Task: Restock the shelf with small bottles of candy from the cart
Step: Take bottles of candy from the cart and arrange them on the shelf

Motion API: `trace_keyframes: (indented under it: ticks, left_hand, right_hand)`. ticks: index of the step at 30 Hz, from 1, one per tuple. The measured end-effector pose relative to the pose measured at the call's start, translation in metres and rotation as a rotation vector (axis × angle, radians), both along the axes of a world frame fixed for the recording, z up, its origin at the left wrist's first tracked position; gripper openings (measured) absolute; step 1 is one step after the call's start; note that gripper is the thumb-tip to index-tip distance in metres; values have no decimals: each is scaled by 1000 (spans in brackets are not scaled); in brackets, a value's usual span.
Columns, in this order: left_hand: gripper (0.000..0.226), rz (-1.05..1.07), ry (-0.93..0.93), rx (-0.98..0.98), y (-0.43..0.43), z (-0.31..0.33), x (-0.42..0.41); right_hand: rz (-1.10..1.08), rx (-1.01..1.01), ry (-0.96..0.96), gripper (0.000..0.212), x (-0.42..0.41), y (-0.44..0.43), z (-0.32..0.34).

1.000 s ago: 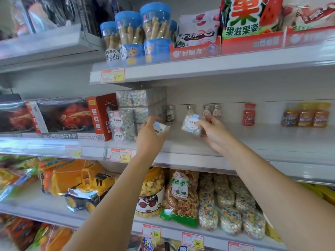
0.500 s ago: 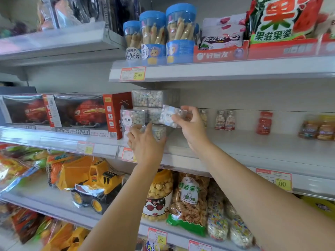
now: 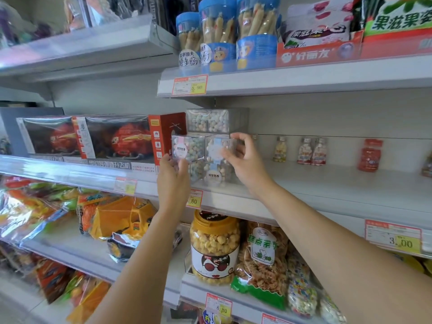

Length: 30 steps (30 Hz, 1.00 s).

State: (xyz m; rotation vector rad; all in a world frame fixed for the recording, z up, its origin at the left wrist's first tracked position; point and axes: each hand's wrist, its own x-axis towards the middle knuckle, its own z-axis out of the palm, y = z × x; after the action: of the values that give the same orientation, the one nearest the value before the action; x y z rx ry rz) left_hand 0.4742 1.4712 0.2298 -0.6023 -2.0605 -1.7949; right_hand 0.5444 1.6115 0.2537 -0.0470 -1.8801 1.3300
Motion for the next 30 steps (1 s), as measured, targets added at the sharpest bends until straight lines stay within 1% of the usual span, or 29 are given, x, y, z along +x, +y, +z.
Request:
trace_keyframes:
  ticks: [1, 4, 7, 8, 10, 11, 12, 14, 17, 22, 26, 30]
  left_hand:
    - [45, 9, -10, -51, -2, 0, -4]
    - [51, -2, -14, -153, -6, 1, -15]
    - [53, -46, -14, -188, -8, 4, -18]
    - [52, -58, -13, -187, -9, 5, -18]
    - [48, -72, 16, -202, -9, 9, -17]
    - [43, -67, 41, -227, -10, 10, -18]
    - [40, -53, 65, -243, -10, 10, -20]
    - [41, -23, 78, -259, -10, 11, -23]
    - [31, -4, 84, -271, -9, 12, -24]
    - [33, 6, 119, -302, -10, 16, -24]
    - [32, -1, 105, -307, -9, 16, -24]
    - [30, 0, 60, -312, -8, 16, -21]
  right_hand:
    - [-23, 37, -20, 41, 0, -1, 0]
    - [-136, 144, -49, 58, 3, -8, -3]
    - [-288, 178, -84, 77, 6, -17, -5]
    - [-339, 178, -93, 78, 5, -19, -6]
    - [-412, 215, -124, 66, 4, -19, -5]
    - [-414, 237, -162, 62, 3, -19, -4]
    - [-394, 257, -206, 59, 3, -18, -4]
    - [-338, 294, -268, 56, 3, -17, -3]
    - [-292, 328, -303, 49, 0, -16, -3]
    - [-294, 355, -305, 46, -5, -17, -6]
    - [-283, 330, -324, 43, -2, -20, -3]
    - [-289, 305, -362, 46, 0, -23, 1]
